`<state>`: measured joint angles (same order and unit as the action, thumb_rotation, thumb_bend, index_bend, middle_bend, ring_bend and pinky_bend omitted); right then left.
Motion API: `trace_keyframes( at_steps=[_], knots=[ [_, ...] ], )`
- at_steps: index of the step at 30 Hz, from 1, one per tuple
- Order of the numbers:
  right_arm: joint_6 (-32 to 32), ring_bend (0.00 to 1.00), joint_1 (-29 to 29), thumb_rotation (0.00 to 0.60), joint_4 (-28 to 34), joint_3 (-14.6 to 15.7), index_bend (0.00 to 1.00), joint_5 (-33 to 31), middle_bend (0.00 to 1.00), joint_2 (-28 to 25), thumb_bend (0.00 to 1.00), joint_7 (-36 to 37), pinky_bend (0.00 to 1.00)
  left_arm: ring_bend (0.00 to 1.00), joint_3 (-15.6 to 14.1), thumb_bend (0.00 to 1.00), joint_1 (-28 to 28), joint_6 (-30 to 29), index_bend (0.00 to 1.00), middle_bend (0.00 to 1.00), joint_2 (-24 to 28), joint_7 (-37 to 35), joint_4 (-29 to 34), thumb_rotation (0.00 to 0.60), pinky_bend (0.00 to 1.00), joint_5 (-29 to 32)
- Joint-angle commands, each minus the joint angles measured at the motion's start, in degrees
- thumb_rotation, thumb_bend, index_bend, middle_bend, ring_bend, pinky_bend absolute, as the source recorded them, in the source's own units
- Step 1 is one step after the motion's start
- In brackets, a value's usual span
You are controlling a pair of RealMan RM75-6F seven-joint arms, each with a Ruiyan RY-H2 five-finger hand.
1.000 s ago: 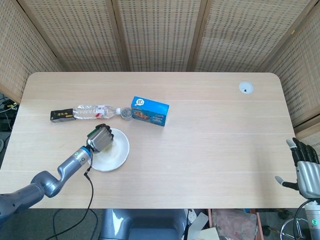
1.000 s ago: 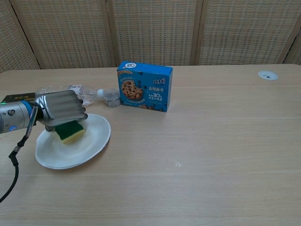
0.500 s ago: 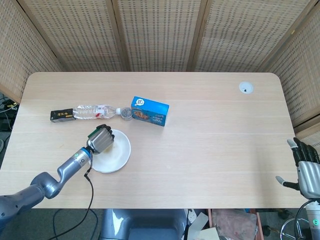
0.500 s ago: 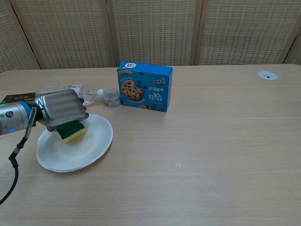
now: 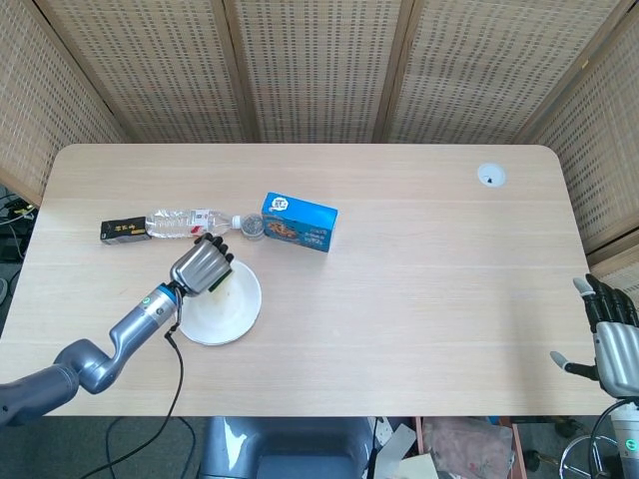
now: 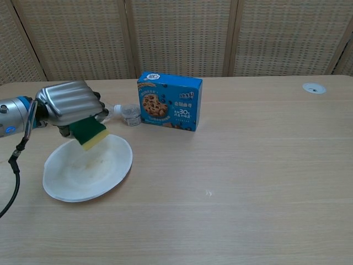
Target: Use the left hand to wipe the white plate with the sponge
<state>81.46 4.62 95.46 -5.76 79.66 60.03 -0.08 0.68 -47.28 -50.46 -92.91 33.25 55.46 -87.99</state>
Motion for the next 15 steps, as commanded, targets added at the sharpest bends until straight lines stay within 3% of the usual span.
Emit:
trace_keyframes(
  at_steps=[1, 15],
  knots=[
    [-0.13, 0.0, 0.06, 0.6, -0.07, -0.01, 0.0, -0.11, 0.0, 0.02, 0.0, -0.03, 0.0, 0.34, -0.57, 0.32, -0.3, 1.28, 0.59, 0.46, -1.54, 1.27, -1.17, 0.6, 0.47, 0.22],
    [-0.37, 0.0, 0.09, 0.6, -0.36, -0.14, 0.0, -0.55, 0.0, -0.05, 0.0, 0.55, 0.0, 0.34, -2.38, 0.32, -1.01, 5.93, 0.59, 0.47, -8.83, 6.88, -9.79, 0.6, 0.47, 0.84]
  ],
)
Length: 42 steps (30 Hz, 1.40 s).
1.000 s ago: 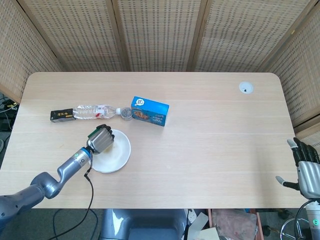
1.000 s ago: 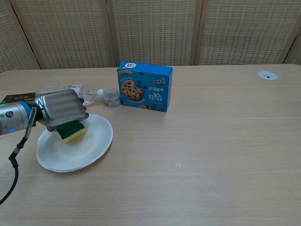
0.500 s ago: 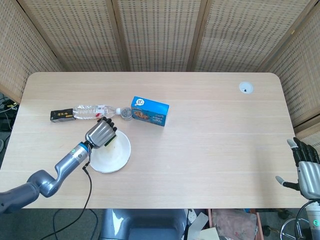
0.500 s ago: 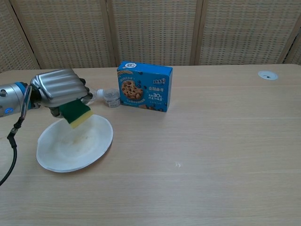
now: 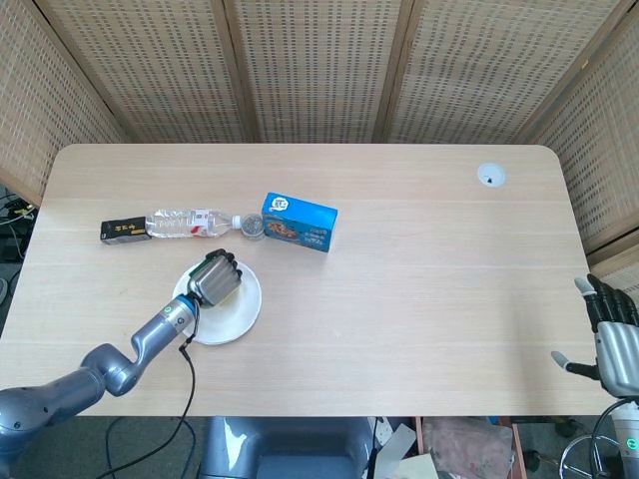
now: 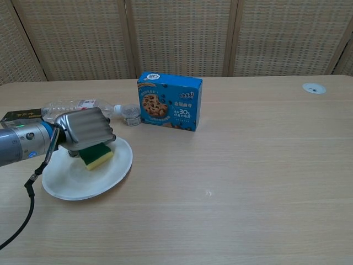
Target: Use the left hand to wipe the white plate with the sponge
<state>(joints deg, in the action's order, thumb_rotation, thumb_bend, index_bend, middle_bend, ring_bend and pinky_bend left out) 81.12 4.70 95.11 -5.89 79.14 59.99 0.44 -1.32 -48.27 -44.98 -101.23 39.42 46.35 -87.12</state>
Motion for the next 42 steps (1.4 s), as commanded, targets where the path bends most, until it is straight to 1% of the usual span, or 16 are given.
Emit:
trace_keyframes(
  at_steps=[1, 6, 10, 15, 18, 24, 25, 28, 32, 42],
  knots=[
    [-0.04, 0.0, 0.01, 0.6, -0.01, -0.02, 0.0, -0.05, 0.0, -0.02, 0.0, 0.07, 0.0, 0.34, -0.44, 0.32, 0.02, 0.64, 0.59, 0.47, -0.65, 0.92, -0.89, 0.6, 0.47, 0.07],
    [0.09, 0.0, -0.04, 0.6, 0.02, 0.0, 0.0, 0.08, 0.0, -0.1, 0.0, 0.27, 0.0, 0.34, -0.33, 0.33, 0.3, 0.21, 0.59, 0.47, -1.08, 1.31, -1.15, 0.6, 0.47, 0.34],
    [0.29, 0.0, -0.12, 0.6, 0.09, 0.02, 0.0, 0.24, 0.0, -0.19, 0.0, 0.45, 0.0, 0.34, -0.13, 0.33, 0.23, -1.89, 0.59, 0.47, 0.91, 0.36, 0.82, 0.6, 0.47, -0.45],
    [0.58, 0.0, -0.26, 0.6, 0.19, 0.04, 0.0, 0.43, 0.0, -0.29, 0.0, 0.7, 0.0, 0.34, -0.21, 0.33, 0.38, -4.24, 0.59, 0.47, 5.13, -0.52, 4.65, 0.6, 0.47, -1.5],
    [0.78, 0.0, -0.33, 0.6, 0.35, 0.12, 0.0, 0.74, 0.0, -0.36, 0.0, 0.76, 0.0, 0.34, -1.04, 0.35, 0.56, -4.99, 0.59, 0.47, 9.31, 0.31, 8.16, 0.6, 0.47, -2.48],
    [0.89, 0.0, -0.31, 0.6, 0.57, 0.21, 0.0, 1.07, 0.0, -0.35, 0.0, 0.57, 0.0, 0.34, -2.45, 0.37, 0.69, -3.82, 0.6, 0.47, 15.27, 7.01, 11.77, 0.6, 0.47, -3.03],
    [0.91, 0.0, -0.29, 0.6, 0.63, 0.21, 0.0, 1.12, 0.0, -0.34, 0.0, 0.53, 0.0, 0.34, -3.12, 0.37, 0.71, -3.57, 0.6, 0.47, 15.92, 8.71, 12.15, 0.6, 0.47, -3.61],
    [0.89, 0.0, -0.26, 0.6, 0.69, 0.25, 0.0, 1.17, 0.0, -0.3, 0.0, 0.34, 0.0, 0.34, -3.94, 0.37, 0.93, -3.03, 0.6, 0.48, 16.36, 11.53, 13.06, 0.6, 0.47, -4.1],
    [0.98, 0.0, -0.28, 0.6, 0.76, 0.32, 0.0, 1.35, 0.0, -0.27, 0.0, 0.16, 0.0, 0.34, -4.03, 0.37, 1.54, -2.18, 0.6, 0.48, 15.04, 13.12, 12.84, 0.6, 0.47, -3.41],
    [0.86, 0.0, -0.33, 0.6, 0.54, 0.32, 0.0, 1.06, 0.0, -0.26, 0.0, 0.36, 0.0, 0.35, -4.23, 0.38, 2.14, -0.05, 0.61, 0.48, 9.97, 14.0, 7.23, 0.6, 0.47, -2.68]
  ],
)
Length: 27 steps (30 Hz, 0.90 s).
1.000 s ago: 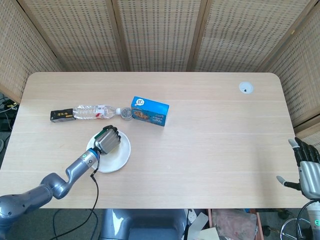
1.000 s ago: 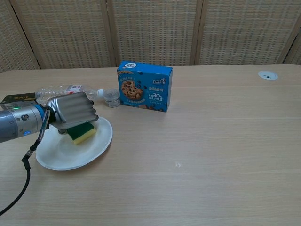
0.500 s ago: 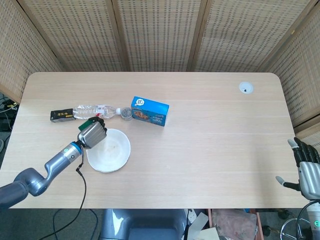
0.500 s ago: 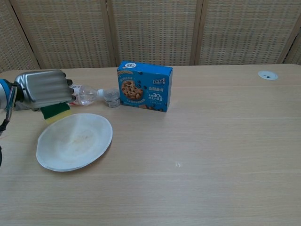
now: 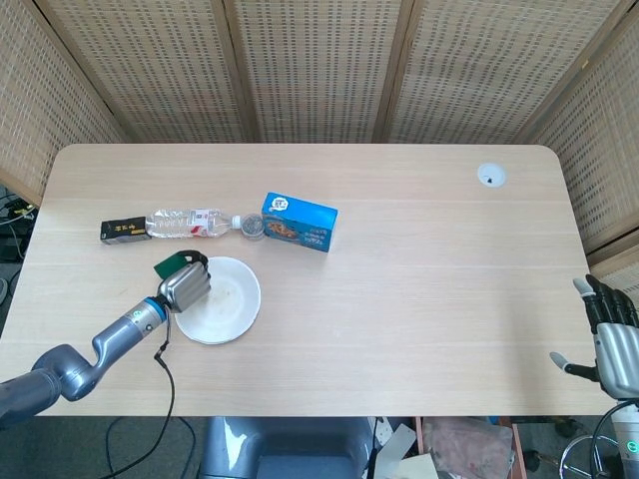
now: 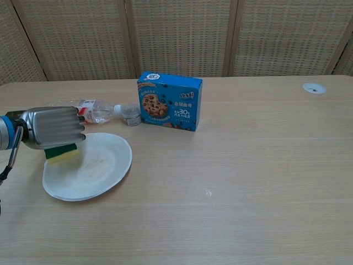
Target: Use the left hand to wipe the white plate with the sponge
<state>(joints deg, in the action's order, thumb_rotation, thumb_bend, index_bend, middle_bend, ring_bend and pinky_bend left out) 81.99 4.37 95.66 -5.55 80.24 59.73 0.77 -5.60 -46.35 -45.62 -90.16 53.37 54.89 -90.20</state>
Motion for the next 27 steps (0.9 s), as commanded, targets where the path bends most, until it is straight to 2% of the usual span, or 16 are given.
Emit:
trace_keyframes(
  at_steps=[1, 10, 20, 22, 27],
  knots=[
    [0.01, 0.0, -0.02, 0.6, -0.05, -0.04, 0.0, -0.09, 0.0, -0.02, 0.0, 0.08, 0.0, 0.35, 0.09, 0.38, 0.26, 0.86, 0.61, 0.48, -1.64, 0.14, -2.12, 0.6, 0.47, 0.54],
    [-0.32, 0.0, 0.12, 0.6, -0.21, -0.14, 0.0, -0.37, 0.0, -0.03, 0.0, 0.27, 0.0, 0.35, -0.49, 0.39, 0.34, 1.83, 0.61, 0.48, -4.32, 0.14, -5.39, 0.6, 0.47, 0.07],
    [-0.16, 0.0, 0.02, 0.6, -0.13, -0.08, 0.0, -0.16, 0.0, -0.18, 0.0, 0.61, 0.0, 0.35, -0.64, 0.39, 0.61, 1.01, 0.61, 0.48, -5.08, -0.82, -6.17, 0.6, 0.47, -0.63],
    [-0.07, 0.0, -0.03, 0.6, -0.06, -0.06, 0.0, -0.07, 0.0, -0.24, 0.0, 0.68, 0.0, 0.35, -0.3, 0.39, 0.88, 0.29, 0.61, 0.48, -4.83, -1.84, -5.64, 0.6, 0.47, -0.44],
    [0.12, 0.0, -0.16, 0.6, 0.0, 0.05, 0.0, 0.19, 0.0, -0.35, 0.0, 0.96, 0.0, 0.35, 2.9, 0.39, 2.03, -4.75, 0.61, 0.48, -2.29, -9.93, -1.76, 0.6, 0.47, 1.32]
  ],
)
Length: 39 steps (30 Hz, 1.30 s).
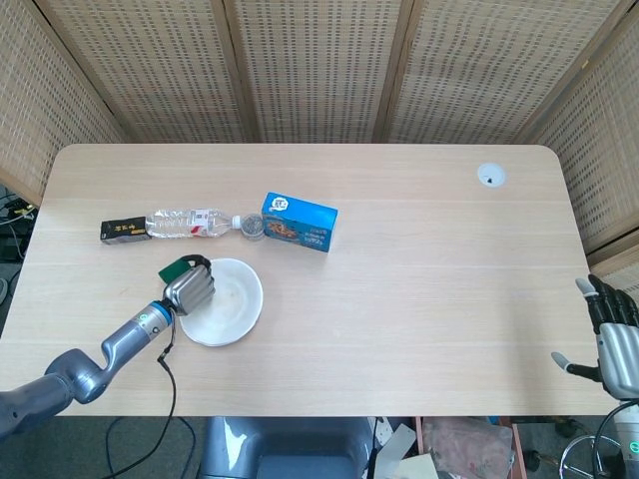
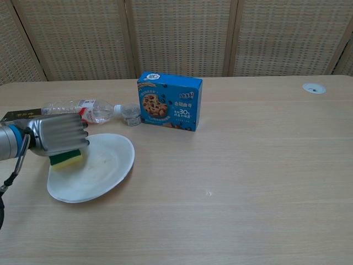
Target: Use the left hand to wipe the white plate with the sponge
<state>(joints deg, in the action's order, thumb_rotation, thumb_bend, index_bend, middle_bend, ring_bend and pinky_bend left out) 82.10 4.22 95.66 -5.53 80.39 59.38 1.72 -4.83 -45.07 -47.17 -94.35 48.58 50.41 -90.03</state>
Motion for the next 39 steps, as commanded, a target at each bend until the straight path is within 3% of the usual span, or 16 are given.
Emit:
trace_keyframes(
  at_steps=[1, 4, 11, 15, 20, 28, 39],
  knots=[
    [0.05, 0.0, -0.03, 0.6, 0.02, 0.08, 0.0, 0.15, 0.0, 0.0, 0.0, -0.02, 0.0, 0.35, 2.8, 0.39, 0.85, -4.59, 0.61, 0.48, 2.98, -7.93, 4.18, 0.6, 0.47, 1.16],
    [0.23, 0.0, -0.05, 0.6, 0.17, 0.12, 0.0, 0.39, 0.0, 0.0, 0.0, -0.14, 0.0, 0.35, 4.29, 0.39, 1.33, -8.0, 0.61, 0.49, 5.19, -15.25, 7.41, 0.6, 0.47, 1.19],
    [0.44, 0.0, -0.09, 0.6, 0.55, 0.2, 0.0, 0.6, 0.0, 0.05, 0.0, -0.75, 0.0, 0.35, 6.72, 0.39, 4.5, -10.86, 0.61, 0.49, 6.77, -42.2, 14.64, 0.6, 0.47, 4.85],
    [0.6, 0.0, -0.19, 0.6, 0.58, 0.22, 0.0, 0.67, 0.0, -0.01, 0.0, -0.65, 0.0, 0.35, 6.7, 0.39, 8.1, -11.93, 0.61, 0.49, 4.62, -55.84, 13.54, 0.6, 0.46, 7.41],
    [0.43, 0.0, -0.12, 0.6, 0.54, 0.3, 0.0, 0.73, 0.0, 0.05, 0.0, -0.72, 0.0, 0.35, 7.1, 0.39, 9.97, -11.83, 0.61, 0.49, 1.67, -67.11, 9.41, 0.6, 0.45, 8.59],
    [0.44, 0.0, -0.08, 0.6, 0.7, 0.34, 0.0, 0.82, 0.0, 0.12, 0.0, -1.1, 0.0, 0.35, 8.19, 0.39, 10.65, -8.04, 0.61, 0.5, -2.65, -74.29, 1.33, 0.6, 0.45, 11.12],
    [0.2, 0.0, -0.01, 0.6, 0.54, 0.23, 0.0, 0.36, 0.0, 0.23, 0.0, -1.35, 0.0, 0.35, 7.79, 0.39, 9.44, -6.16, 0.61, 0.5, -6.57, -76.25, -5.11, 0.6, 0.45, 9.12]
  ],
)
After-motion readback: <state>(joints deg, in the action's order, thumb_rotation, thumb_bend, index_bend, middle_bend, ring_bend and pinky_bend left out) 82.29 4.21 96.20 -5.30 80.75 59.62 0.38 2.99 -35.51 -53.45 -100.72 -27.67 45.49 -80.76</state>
